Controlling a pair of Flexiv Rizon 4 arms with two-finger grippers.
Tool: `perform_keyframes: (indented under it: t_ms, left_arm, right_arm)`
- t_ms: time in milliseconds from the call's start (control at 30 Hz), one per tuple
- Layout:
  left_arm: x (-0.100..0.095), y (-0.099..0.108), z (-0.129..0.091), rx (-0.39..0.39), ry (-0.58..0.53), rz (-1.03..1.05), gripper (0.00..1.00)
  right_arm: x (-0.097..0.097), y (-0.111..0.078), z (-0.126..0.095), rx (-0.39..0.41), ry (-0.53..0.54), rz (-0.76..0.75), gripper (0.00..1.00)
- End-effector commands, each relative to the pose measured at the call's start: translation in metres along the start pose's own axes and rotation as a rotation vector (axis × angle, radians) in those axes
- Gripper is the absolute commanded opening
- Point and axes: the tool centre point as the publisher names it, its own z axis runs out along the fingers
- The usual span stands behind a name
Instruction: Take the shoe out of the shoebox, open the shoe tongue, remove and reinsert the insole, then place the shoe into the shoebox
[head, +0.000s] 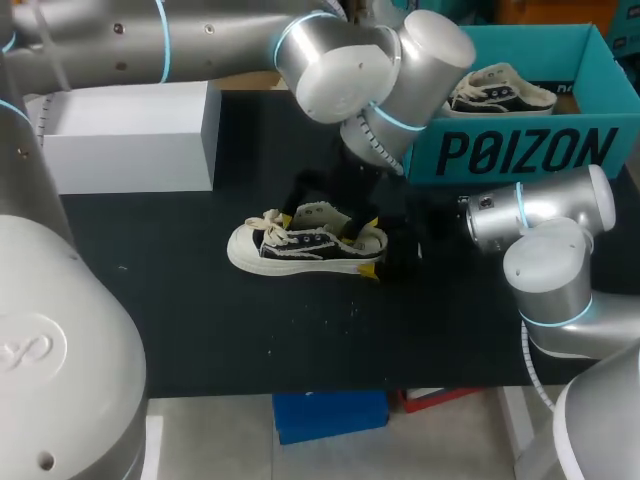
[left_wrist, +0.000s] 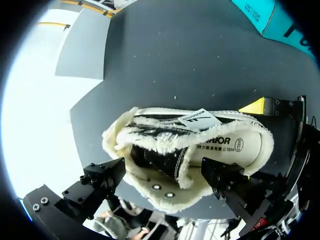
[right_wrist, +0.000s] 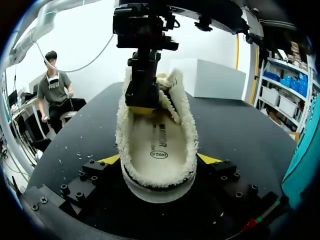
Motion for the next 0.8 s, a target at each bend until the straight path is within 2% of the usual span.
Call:
perform_keyframes:
  t_ms: [33, 67, 100, 167, 200, 567, 800]
  left_arm:
    - [0.003, -0.002, 0.002, -0.003, -0.011, 0.003, 0.45]
    - [0.003, -0.002, 0.002, -0.002, -0.013, 0.005, 0.43]
    - [0.002, -0.002, 0.002, -0.001, -0.016, 0.008, 0.34]
    - [0.002, -0.003, 0.002, 0.004, -0.023, 0.013, 0.08]
    - [0.002, -0.003, 0.002, 0.006, -0.026, 0.016, 0.0]
    - [0.001, -0.005, -0.003, 0.026, -0.036, 0.023, 0.0]
    - [-0.003, -0.006, -0.018, 0.057, -0.026, 0.025, 0.0]
  right_arm:
    - [0.001, 0.0, 0.001, 0.003, -0.002, 0.001, 0.0]
    - [0.001, 0.0, 0.001, 0.003, -0.002, 0.001, 0.0]
    - [0.001, 0.0, 0.001, 0.003, -0.002, 0.001, 0.0]
    - [0.001, 0.0, 0.001, 0.003, -0.002, 0.001, 0.0]
    - [0.001, 0.0, 0.001, 0.003, -0.002, 0.001, 0.0]
    - [0.001, 0.0, 0.001, 0.003, -0.002, 0.001, 0.0]
    - [0.001, 0.0, 0.001, 0.003, -0.002, 0.001, 0.0]
